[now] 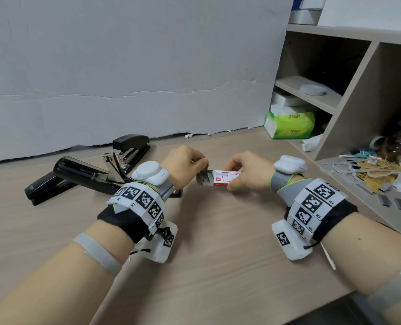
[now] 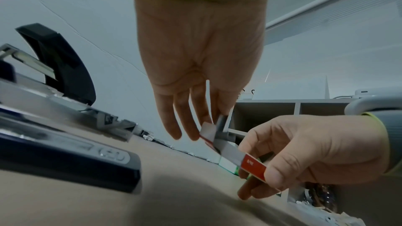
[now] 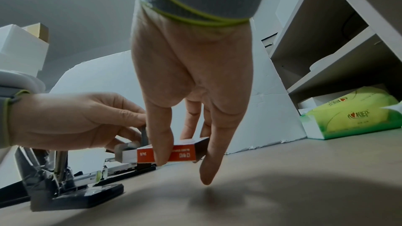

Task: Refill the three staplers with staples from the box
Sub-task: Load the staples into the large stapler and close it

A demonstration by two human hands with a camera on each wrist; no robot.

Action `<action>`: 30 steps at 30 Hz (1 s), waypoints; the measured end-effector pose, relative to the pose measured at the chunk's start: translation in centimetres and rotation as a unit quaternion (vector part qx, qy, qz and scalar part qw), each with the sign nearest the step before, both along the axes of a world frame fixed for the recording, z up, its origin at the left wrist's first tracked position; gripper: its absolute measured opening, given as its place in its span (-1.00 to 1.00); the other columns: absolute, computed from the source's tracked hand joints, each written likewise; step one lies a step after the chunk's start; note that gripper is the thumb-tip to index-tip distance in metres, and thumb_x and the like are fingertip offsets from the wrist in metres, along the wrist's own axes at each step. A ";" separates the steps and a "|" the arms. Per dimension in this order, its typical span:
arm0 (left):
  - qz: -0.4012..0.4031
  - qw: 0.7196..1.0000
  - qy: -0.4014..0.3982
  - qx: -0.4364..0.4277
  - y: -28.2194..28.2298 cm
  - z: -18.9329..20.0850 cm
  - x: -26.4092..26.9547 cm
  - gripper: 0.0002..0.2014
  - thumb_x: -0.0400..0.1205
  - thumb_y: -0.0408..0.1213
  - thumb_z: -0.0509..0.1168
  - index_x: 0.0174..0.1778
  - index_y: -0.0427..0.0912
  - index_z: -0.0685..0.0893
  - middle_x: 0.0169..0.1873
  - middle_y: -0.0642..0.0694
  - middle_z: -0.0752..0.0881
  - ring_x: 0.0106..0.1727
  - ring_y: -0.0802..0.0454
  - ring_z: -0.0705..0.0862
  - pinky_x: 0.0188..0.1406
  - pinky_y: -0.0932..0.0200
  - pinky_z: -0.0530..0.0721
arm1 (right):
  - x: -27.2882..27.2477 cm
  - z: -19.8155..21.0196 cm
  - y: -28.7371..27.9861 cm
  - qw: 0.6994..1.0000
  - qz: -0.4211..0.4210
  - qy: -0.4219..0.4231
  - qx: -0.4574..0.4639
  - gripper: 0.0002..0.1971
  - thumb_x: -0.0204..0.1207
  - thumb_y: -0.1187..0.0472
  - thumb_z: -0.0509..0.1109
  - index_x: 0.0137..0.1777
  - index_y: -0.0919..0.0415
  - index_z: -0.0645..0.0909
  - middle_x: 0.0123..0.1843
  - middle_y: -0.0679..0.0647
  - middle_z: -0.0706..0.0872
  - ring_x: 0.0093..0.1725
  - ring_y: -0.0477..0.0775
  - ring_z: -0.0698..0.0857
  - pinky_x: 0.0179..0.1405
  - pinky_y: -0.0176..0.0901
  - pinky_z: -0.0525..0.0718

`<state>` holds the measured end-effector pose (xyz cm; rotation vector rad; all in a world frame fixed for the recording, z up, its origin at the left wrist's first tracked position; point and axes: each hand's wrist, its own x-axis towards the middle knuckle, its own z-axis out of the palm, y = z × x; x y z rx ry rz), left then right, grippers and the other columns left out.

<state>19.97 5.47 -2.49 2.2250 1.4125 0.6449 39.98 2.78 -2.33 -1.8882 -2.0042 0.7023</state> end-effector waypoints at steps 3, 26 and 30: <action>0.018 0.999 -0.025 0.022 0.4 -0.3 -0.1 -0.72 0.66 -0.18 0.19 -0.25 -0.08 0.77 -0.25 -0.07 0.82 -0.12 -0.08 0.74 -0.02 0.04 0.68 | -0.2 -0.4 0.1 1.000 0.007 -0.009 -0.014 -0.65 0.19 0.20 0.67 -0.04 -0.02 0.69 -0.04 -0.02 0.79 -0.15 0.05 0.72 -0.13 -0.10 0.66; 0.018 0.908 -0.384 -0.167 -1.2 1.0 -1.6 -0.78 0.74 -0.25 0.22 -0.07 -0.23 0.75 -0.12 -0.19 0.64 -0.31 0.06 0.57 -0.37 0.21 0.64 | -3.5 2.8 -0.6 0.966 0.013 0.258 0.011 -0.74 0.47 0.17 0.56 0.10 0.26 0.73 -0.07 0.12 0.75 -0.10 0.01 0.70 0.03 -0.10 0.67; 0.004 0.895 -0.418 -0.158 -1.6 1.5 -2.5 -0.79 0.74 -0.23 0.24 -0.05 -0.16 0.77 -0.23 -0.02 0.63 -0.26 0.08 0.52 -0.30 0.18 0.60 | -5.0 4.0 -0.9 0.891 -0.018 0.452 -0.042 -0.74 0.59 0.27 0.43 0.12 0.50 0.67 -0.07 0.34 0.74 -0.16 0.18 0.78 -0.10 -0.11 0.79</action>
